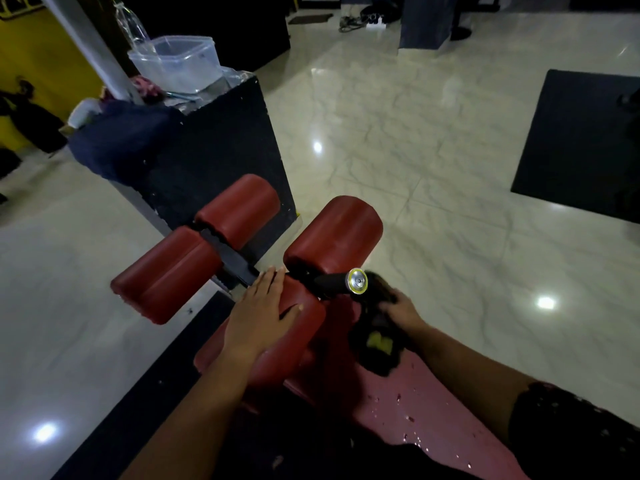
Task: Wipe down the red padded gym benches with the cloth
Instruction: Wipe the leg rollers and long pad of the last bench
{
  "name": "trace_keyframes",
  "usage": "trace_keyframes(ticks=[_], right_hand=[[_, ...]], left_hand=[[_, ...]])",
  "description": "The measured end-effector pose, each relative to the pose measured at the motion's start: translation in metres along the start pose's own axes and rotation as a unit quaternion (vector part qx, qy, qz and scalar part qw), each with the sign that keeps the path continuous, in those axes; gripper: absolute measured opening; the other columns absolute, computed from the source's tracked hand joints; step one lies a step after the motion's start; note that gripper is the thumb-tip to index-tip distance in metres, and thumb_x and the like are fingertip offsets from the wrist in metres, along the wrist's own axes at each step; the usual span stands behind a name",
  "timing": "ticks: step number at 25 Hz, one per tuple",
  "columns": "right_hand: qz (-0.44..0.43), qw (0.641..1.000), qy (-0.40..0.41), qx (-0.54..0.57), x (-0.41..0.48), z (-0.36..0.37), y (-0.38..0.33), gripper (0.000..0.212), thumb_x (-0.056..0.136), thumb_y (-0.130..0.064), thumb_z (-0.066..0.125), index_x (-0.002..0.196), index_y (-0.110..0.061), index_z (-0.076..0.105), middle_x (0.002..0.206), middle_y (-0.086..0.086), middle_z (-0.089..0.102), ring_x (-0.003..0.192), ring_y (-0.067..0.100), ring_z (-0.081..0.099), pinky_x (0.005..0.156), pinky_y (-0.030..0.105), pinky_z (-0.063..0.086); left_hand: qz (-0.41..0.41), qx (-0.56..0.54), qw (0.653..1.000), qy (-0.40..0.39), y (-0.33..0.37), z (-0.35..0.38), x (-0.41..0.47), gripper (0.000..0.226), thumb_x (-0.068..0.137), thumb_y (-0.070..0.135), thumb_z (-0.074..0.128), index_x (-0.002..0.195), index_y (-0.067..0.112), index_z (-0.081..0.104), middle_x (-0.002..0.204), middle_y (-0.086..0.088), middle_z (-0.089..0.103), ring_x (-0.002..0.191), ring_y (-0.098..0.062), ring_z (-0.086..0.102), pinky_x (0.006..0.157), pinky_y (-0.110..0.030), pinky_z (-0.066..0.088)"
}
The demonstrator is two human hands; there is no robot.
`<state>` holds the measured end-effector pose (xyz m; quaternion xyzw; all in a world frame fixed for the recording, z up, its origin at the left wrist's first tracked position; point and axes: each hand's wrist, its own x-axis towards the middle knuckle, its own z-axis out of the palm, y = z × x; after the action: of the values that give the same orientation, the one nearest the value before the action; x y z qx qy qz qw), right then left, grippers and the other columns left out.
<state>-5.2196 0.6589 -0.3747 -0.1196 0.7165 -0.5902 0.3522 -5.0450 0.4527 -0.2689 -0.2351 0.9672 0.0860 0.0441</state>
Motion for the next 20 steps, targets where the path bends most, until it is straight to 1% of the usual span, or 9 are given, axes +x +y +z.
trace_keyframes(ticks=[2,5,7,9,12,14,15,17,20], right_hand=[[0.088,0.958,-0.067,0.264,0.006,0.012,-0.023,0.023,0.097,-0.014,0.048,0.117,-0.003,0.055,0.094,0.019,0.064,0.074,0.024,0.066,0.066,0.029,0.054],[0.106,0.939,-0.145,0.293,-0.019,0.03,-0.038,0.036,0.097,-0.004,0.038,0.13,-0.003,0.053,0.093,0.02,0.065,0.075,0.028,0.066,0.068,0.033,0.056],[0.052,0.962,-0.167,0.209,-0.046,0.032,-0.031,0.05,0.089,0.004,0.041,0.135,-0.011,0.052,0.104,0.019,0.067,0.087,0.03,0.064,0.075,0.035,0.053],[0.053,0.977,-0.177,0.108,-0.065,0.029,-0.015,0.055,0.086,0.009,0.047,0.136,-0.015,0.054,0.113,0.014,0.069,0.09,0.023,0.066,0.074,0.029,0.051],[0.12,0.987,-0.098,0.041,-0.081,0.022,0.02,0.062,0.074,-0.003,0.06,0.135,-0.012,0.055,0.123,0.023,0.063,0.09,0.027,0.062,0.072,0.033,0.047],[0.19,0.978,-0.05,0.073,-0.087,0.017,0.052,0.065,0.072,-0.008,0.062,0.137,-0.009,0.051,0.119,0.032,0.061,0.088,0.036,0.06,0.073,0.041,0.046],[0.215,0.972,-0.034,0.088,-0.093,0.016,0.068,0.066,0.074,-0.008,0.063,0.139,-0.012,0.05,0.121,0.033,0.06,0.091,0.038,0.061,0.075,0.045,0.046],[0.229,0.969,-0.02,0.09,-0.099,0.018,0.092,0.062,0.083,-0.007,0.062,0.141,-0.025,0.049,0.125,0.026,0.061,0.104,0.041,0.063,0.083,0.049,0.049],[0.192,0.974,-0.087,-0.087,-0.111,0.033,0.083,0.062,0.084,-0.012,0.065,0.138,-0.038,0.048,0.128,0.008,0.062,0.106,0.033,0.064,0.091,0.042,0.055]], left_hand=[[0.002,0.004,1.0,-0.006,-0.001,0.0,0.001,0.09,0.086,0.074,0.022,0.158,0.023,0.002,0.165,0.0,0.003,0.152,-0.019,0.008,0.119,-0.041,0.019],[0.011,-0.004,1.0,-0.01,-0.002,-0.001,0.0,0.093,0.084,0.075,0.022,0.158,0.022,0.004,0.165,0.0,0.004,0.152,-0.019,0.008,0.12,-0.04,0.022],[0.019,-0.003,1.0,-0.014,-0.003,0.0,0.0,0.087,0.092,0.068,0.033,0.158,0.021,0.002,0.166,0.0,0.002,0.152,-0.018,0.005,0.12,-0.039,0.02],[0.033,0.001,0.999,-0.016,-0.004,-0.003,-0.001,0.087,0.094,0.064,0.037,0.158,0.021,-0.001,0.166,0.0,-0.001,0.152,-0.018,0.003,0.12,-0.038,0.017],[0.065,0.015,0.997,-0.046,-0.011,-0.006,-0.011,0.101,0.081,0.076,0.029,0.157,0.021,-0.006,0.165,0.001,-0.007,0.152,-0.018,-0.003,0.12,-0.038,0.012],[0.085,0.03,0.994,-0.054,-0.018,-0.005,-0.018,0.106,0.075,0.079,0.026,0.157,0.021,-0.009,0.165,0.001,-0.009,0.152,-0.019,-0.005,0.121,-0.04,0.009],[0.093,0.042,0.993,-0.053,-0.019,-0.005,-0.021,0.104,0.08,0.076,0.033,0.156,0.02,-0.01,0.165,0.001,-0.009,0.152,-0.02,-0.006,0.121,-0.042,0.008],[0.103,0.074,0.991,-0.045,-0.018,-0.005,-0.021,0.098,0.09,0.064,0.045,0.156,0.018,-0.012,0.165,-0.002,-0.011,0.152,-0.022,-0.008,0.122,-0.043,0.006],[0.111,0.091,0.989,-0.038,-0.014,-0.006,-0.02,0.096,0.093,0.057,0.047,0.156,0.015,-0.01,0.165,-0.006,-0.01,0.152,-0.022,-0.007,0.121,-0.041,0.004]])
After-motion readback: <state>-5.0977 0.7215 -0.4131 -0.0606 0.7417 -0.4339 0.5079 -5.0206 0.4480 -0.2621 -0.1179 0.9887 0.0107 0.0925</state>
